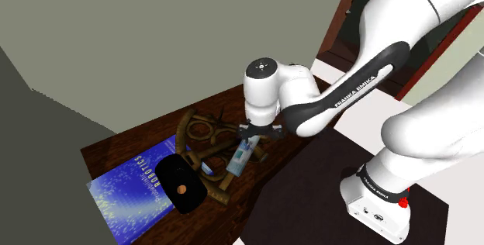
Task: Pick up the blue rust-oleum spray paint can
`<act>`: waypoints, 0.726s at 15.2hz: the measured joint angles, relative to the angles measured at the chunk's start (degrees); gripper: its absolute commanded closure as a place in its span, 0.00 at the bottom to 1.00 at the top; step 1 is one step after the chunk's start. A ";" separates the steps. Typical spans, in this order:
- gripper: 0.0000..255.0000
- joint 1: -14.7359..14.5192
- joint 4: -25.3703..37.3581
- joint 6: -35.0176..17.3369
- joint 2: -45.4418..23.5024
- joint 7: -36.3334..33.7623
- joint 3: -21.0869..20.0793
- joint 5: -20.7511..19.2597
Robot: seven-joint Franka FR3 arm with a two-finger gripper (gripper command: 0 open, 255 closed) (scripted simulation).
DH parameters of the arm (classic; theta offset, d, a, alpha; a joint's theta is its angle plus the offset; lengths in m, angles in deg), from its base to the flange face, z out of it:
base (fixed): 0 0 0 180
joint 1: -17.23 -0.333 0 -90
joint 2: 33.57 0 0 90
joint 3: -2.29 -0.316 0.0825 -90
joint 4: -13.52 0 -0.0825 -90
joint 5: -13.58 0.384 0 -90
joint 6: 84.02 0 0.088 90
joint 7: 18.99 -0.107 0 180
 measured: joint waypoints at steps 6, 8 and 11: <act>0.00 -16.24 11.29 7.61 -23.80 -31.62 18.08 -29.66; 0.00 -19.13 13.58 8.38 -27.45 -35.34 21.68 -33.11; 0.00 -21.33 15.12 8.37 -30.58 -37.91 24.29 -36.02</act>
